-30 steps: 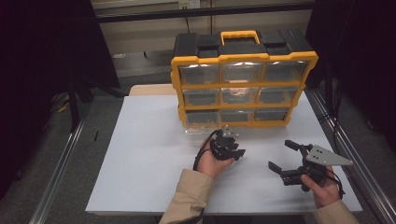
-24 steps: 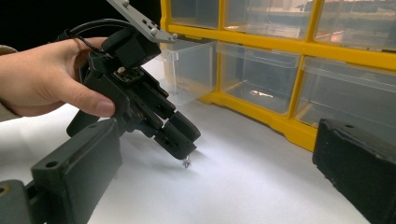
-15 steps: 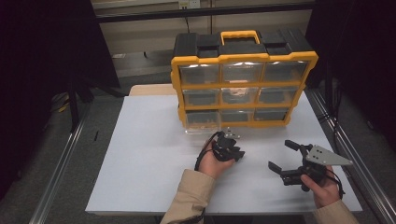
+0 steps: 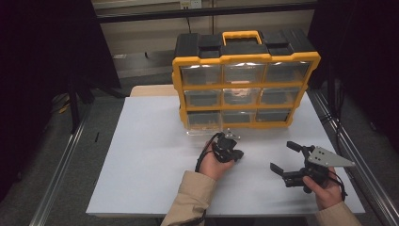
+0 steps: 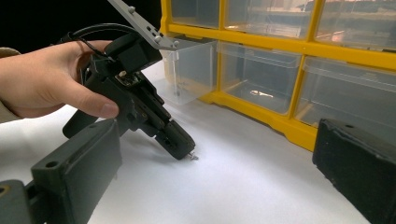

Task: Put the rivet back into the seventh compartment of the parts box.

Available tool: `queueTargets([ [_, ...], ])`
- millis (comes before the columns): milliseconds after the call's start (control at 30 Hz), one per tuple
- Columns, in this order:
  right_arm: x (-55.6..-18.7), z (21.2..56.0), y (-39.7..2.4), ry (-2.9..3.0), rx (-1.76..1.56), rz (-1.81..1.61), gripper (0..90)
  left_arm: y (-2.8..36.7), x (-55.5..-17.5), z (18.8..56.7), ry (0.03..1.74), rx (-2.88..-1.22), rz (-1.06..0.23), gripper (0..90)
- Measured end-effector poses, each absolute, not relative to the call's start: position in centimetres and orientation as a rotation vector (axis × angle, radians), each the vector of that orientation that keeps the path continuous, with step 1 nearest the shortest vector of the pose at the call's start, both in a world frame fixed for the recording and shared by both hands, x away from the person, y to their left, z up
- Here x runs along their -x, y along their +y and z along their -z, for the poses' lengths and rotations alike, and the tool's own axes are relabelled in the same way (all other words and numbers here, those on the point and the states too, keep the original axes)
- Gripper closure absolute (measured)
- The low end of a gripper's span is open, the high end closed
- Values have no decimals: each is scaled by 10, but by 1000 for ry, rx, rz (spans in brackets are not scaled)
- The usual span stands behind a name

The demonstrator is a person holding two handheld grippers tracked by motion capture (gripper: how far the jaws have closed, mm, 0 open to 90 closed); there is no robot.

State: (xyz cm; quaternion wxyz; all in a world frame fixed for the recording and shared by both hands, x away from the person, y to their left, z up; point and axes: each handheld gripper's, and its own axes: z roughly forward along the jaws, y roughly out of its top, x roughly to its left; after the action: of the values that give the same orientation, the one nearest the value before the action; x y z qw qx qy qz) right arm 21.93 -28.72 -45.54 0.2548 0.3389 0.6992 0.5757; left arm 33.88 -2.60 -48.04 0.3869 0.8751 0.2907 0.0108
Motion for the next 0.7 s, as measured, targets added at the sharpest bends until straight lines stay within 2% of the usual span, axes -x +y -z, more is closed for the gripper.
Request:
queueTargets([
  [200, -219, 455, -287, 1896, -924, -1563, 8, -27, -340, 479, 730, -2198, -60, 824],
  [400, -219, 455, -287, 1901, -917, -1563, 8, -28, -340, 479, 733, -2205, -36, 808],
  [700, -219, 455, -287, 1893, -927, -1567, 8, -28, -342, 481, 751, -2217, -14, 865],
])
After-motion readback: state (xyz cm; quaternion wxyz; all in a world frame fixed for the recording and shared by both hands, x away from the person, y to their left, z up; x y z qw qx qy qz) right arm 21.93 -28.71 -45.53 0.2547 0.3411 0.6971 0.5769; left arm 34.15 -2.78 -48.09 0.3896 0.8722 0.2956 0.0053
